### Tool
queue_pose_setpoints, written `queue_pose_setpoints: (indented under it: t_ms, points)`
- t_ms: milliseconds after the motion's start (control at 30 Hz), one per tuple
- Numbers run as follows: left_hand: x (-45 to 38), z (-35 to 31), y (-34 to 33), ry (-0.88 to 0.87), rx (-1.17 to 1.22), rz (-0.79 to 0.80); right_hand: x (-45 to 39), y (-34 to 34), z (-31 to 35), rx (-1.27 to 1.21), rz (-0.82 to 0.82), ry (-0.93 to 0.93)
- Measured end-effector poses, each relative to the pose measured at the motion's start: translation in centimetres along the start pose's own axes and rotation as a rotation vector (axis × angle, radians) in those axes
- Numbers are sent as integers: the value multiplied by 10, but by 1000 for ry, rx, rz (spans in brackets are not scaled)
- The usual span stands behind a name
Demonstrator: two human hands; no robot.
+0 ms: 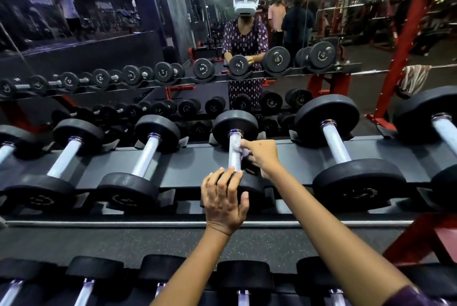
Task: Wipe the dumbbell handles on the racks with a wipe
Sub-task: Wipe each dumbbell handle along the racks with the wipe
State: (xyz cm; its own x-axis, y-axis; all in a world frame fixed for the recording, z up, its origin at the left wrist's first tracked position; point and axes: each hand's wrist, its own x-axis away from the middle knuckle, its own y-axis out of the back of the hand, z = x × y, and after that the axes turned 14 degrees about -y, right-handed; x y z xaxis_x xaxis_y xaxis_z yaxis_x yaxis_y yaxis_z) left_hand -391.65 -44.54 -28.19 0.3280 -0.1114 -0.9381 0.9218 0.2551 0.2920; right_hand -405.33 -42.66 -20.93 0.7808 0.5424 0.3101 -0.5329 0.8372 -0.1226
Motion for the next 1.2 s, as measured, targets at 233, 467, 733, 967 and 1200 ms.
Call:
queue_pose_setpoints:
  t_ms: [233, 467, 733, 967, 1200]
  points:
    - [-1, -1, 1, -5, 7, 12, 4, -1, -1, -35, -40, 9]
    - [-2, 1, 0, -3, 2, 16, 20, 7, -6, 99, -17, 25]
    - [0, -1, 3, 23, 9, 42, 37, 23, -19, 326, 118, -7]
    - [0, -1, 3, 12, 11, 58, 18, 11, 0, 144, 67, -120]
    - [-1, 0, 1, 8, 1, 39, 20, 10, -4, 272, 44, -77]
